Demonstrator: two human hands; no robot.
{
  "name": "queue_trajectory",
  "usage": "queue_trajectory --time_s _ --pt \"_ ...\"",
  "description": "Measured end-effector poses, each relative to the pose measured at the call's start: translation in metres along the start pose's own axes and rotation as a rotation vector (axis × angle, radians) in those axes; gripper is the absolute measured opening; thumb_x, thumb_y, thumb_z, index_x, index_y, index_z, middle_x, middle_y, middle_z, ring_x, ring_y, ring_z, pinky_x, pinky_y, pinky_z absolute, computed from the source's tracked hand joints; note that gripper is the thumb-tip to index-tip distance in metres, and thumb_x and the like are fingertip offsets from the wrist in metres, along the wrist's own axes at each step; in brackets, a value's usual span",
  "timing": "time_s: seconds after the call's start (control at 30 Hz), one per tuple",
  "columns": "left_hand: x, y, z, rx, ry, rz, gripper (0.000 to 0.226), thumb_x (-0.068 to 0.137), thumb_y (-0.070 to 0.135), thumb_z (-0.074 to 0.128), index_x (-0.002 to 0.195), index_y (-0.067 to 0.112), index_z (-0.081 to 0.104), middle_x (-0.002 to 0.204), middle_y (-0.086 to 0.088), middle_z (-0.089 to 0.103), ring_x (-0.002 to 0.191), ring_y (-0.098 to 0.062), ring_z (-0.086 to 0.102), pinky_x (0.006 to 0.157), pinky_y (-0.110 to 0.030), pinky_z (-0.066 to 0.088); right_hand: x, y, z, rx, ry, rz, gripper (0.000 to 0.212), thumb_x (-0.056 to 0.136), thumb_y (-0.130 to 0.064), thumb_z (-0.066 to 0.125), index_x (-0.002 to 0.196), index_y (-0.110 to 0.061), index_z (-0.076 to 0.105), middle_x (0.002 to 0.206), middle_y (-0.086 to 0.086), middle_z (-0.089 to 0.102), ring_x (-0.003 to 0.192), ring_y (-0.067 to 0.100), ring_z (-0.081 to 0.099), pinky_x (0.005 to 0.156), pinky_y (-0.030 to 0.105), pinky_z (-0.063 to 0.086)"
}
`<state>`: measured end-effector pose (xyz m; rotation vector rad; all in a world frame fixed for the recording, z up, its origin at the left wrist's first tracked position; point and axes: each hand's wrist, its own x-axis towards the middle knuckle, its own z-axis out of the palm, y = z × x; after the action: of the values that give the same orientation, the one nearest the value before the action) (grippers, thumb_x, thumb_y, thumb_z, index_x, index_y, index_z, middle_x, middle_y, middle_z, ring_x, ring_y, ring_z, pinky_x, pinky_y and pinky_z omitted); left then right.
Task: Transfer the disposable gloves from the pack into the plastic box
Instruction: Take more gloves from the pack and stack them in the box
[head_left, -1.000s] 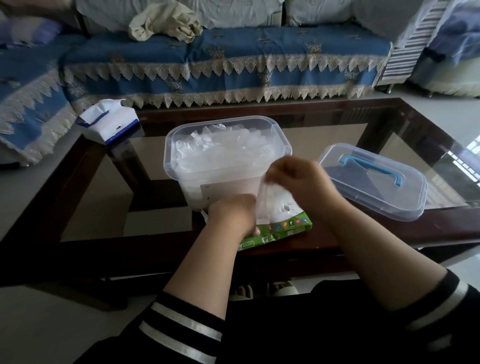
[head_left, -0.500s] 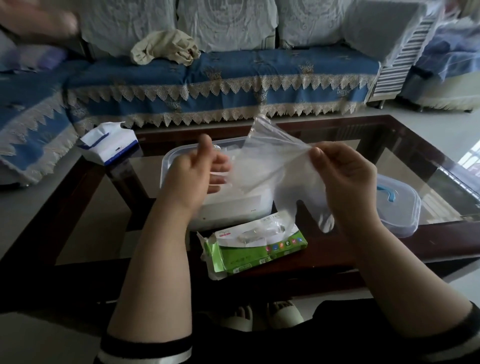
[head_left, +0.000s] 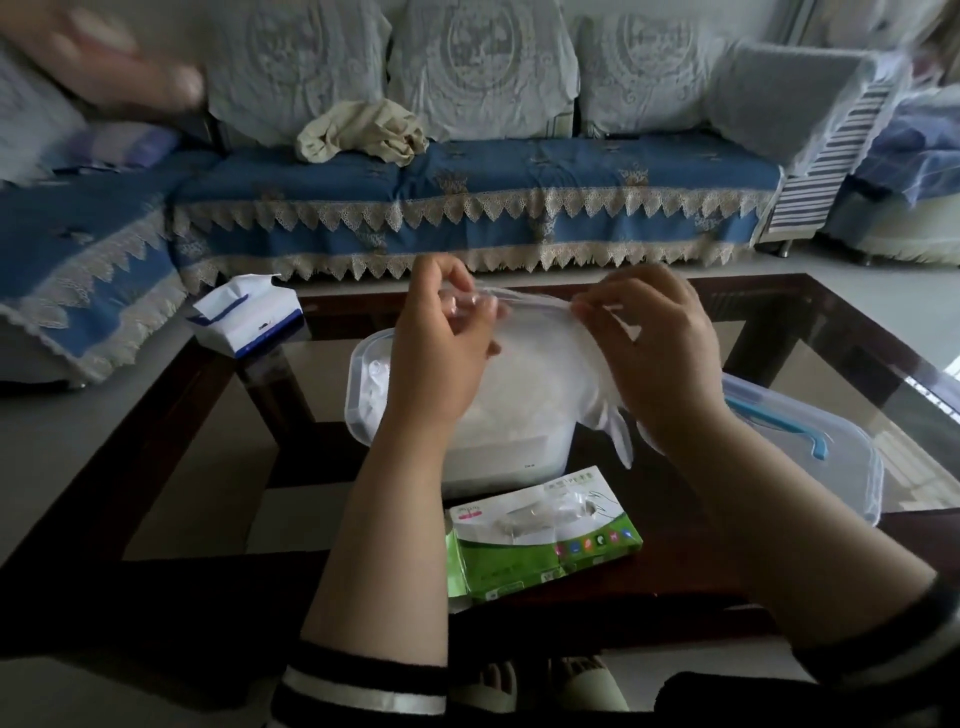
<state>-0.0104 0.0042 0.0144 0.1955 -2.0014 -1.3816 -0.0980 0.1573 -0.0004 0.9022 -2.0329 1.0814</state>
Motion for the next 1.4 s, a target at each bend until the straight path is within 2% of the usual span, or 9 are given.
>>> queue_trajectory --time_s 0.13,0.33,0.47,0.6,0.77,0.87,0.97,1.13,1.4 --pt "0.02 -0.037 -0.014 0.336 0.097 -0.056 0.029 0.097 0.005 0.049 0.084 0.031 0.054 0.095 0.013 0.065 0.078 -0.007 0.061 0.07 -0.026 0.051 0.038 0.008 0.039 -0.229 -0.109 -0.311 0.026 0.087 -0.037 0.056 0.091 -0.018 0.073 0.097 0.005 0.06 0.092 0.026 0.052 0.085 0.037 0.041" --pt "0.027 -0.066 -0.023 0.866 -0.126 -0.244 0.034 0.097 0.024 0.056 0.131 0.021 0.055 0.134 -0.002 0.052 0.122 -0.024 0.049 0.1 -0.042 0.045 0.045 0.028 0.093 -0.299 -0.548 -0.557 0.026 0.089 -0.034 0.049 0.095 -0.022 0.071 0.093 -0.001 0.066 0.09 0.021 0.059 0.081 0.038 0.046" --pt "0.027 -0.069 -0.027 1.155 -0.373 -0.364 0.057 0.087 0.042 0.066 0.139 0.023 0.049 0.154 -0.004 0.026 0.141 -0.031 0.018 0.115 -0.055 0.022 0.04 0.033 0.115 -0.323 -0.844 -0.489 0.021 0.097 -0.03 0.05 0.109 -0.022 0.066 0.101 -0.003 0.064 0.086 0.017 0.061 0.071 0.031 0.05" --pt "0.029 -0.071 -0.03 1.211 -0.475 -0.499 0.048 0.089 0.032 0.067 0.134 0.037 0.053 0.161 0.002 -0.022 0.146 -0.034 -0.021 0.114 -0.062 -0.002 0.037 0.032 0.129 -0.497 -1.119 -0.348 0.03 0.098 -0.043 0.044 0.11 -0.023 0.063 0.098 -0.005 0.066 0.084 0.015 0.061 0.068 0.028 0.046" --pt "0.033 -0.077 -0.032 1.256 -0.535 -0.597 0.053 0.086 0.039 0.068 0.136 0.038 0.052 0.156 0.006 -0.033 0.144 -0.032 -0.027 0.114 -0.062 -0.005 0.03 0.016 0.138 -0.351 -1.419 -0.001 0.065 0.09 -0.068 0.031 0.086 -0.01 0.06 0.086 0.003 0.062 0.078 0.016 0.056 0.083 0.031 0.039" --pt "0.035 -0.081 -0.031 1.275 -0.544 -0.619 0.057 0.087 0.036 0.067 0.141 0.036 0.048 0.155 0.007 -0.036 0.144 -0.031 -0.027 0.114 -0.062 -0.003 0.019 0.018 0.142 -0.431 -1.517 -0.055 0.046 0.099 -0.043 0.041 0.124 -0.006 0.052 0.124 0.011 0.055 0.108 0.024 0.053 0.094 0.031 0.038" --pt "0.036 -0.08 -0.031 1.317 -0.569 -0.609 0.06 0.09 0.03 0.064 0.146 0.035 0.042 0.154 0.005 -0.038 0.145 -0.032 -0.026 0.115 -0.062 -0.002 0.013 0.019 0.142 -0.447 -1.535 -0.011 0.046 0.102 -0.025 0.038 0.144 -0.008 0.033 0.144 0.016 0.035 0.127 0.03 0.041 0.105 0.037 0.033" --pt "0.036 -0.08 -0.03 1.313 -0.556 -0.615 0.062 0.091 0.027 0.063 0.147 0.036 0.039 0.154 0.005 -0.038 0.145 -0.031 -0.026 0.115 -0.061 -0.002 0.032 0.012 0.113 -0.319 -1.422 0.032 0.069 0.092 -0.036 0.06 0.149 -0.013 0.028 0.147 0.008 0.041 0.132 0.023 0.042 0.108 0.033 0.032" --pt "0.033 -0.078 -0.033 1.286 -0.483 -0.596 0.051 0.091 0.021 0.06 0.139 0.035 0.05 0.159 0.005 -0.026 0.147 -0.032 -0.019 0.115 -0.061 0.002 0.041 0.014 0.066 -0.117 -0.753 0.02 0.017 0.09 -0.022 0.064 0.105 -0.016 0.069 0.102 -0.003 0.068 0.074 0.0 0.052 0.073 0.013 0.039"
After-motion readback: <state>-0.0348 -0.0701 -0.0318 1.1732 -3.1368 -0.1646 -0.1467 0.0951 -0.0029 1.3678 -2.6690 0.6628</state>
